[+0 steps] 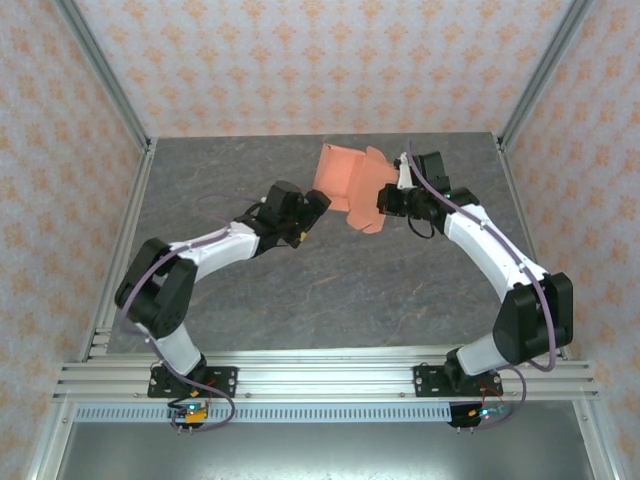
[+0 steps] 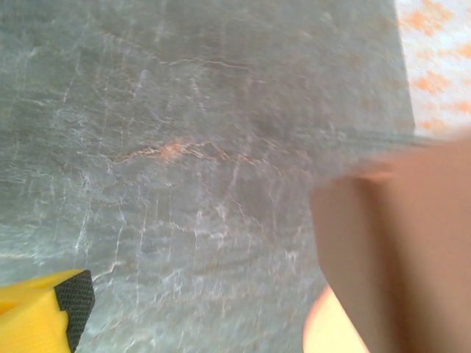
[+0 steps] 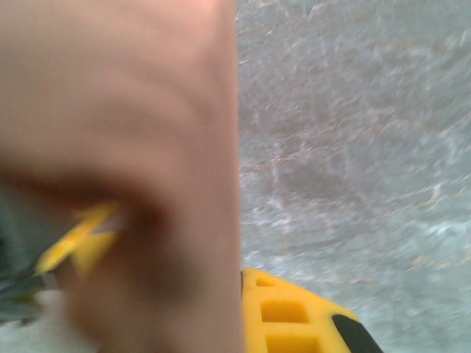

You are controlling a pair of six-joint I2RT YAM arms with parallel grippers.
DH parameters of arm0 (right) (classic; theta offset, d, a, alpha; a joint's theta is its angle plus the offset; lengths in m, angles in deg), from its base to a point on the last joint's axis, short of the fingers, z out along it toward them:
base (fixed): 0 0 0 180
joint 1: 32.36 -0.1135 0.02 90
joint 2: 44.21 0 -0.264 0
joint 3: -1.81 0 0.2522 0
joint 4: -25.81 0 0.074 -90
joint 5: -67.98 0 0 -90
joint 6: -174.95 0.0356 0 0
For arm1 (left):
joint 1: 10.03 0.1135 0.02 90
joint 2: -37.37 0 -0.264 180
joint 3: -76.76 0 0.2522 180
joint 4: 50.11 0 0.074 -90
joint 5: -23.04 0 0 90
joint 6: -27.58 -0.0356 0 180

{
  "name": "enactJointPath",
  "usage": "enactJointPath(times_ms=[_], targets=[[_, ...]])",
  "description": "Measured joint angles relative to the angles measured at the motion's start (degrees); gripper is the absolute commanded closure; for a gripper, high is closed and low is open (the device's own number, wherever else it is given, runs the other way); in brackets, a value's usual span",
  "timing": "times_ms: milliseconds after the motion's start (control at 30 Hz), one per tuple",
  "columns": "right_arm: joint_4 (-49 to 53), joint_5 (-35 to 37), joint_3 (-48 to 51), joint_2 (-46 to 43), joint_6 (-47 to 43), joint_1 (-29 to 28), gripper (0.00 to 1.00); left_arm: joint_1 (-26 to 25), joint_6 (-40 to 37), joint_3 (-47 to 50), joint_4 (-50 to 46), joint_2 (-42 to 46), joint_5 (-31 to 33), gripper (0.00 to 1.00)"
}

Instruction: Fold the paper box

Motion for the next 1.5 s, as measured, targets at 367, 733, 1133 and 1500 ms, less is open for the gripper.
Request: enactJointPath(times_ms=[367, 733, 1133, 1500], targets=[[-1.7, 6.6, 5.4, -3.7, -22.0, 0.1, 1.0, 3.0, -30.5, -6.8, -10.2, 12.3, -0.3, 0.0], [-1.2, -1.8, 10.4, -11.8, -49.7, 0.1, 1.0, 6.7, -47.7, -5.3, -12.8, 11.1, -8.0, 0.0], [3.4, -7.6, 9.9, -12.0, -64.0, 0.1, 1.0, 6.6, -51.1, -2.0, -10.7, 10.7, -29.2, 0.06], [4.2, -8.5, 9.8, -12.3, -63.2, 0.0, 1.0, 5.3, -55.1, -4.1, -13.6, 6.7, -33.1, 0.39]])
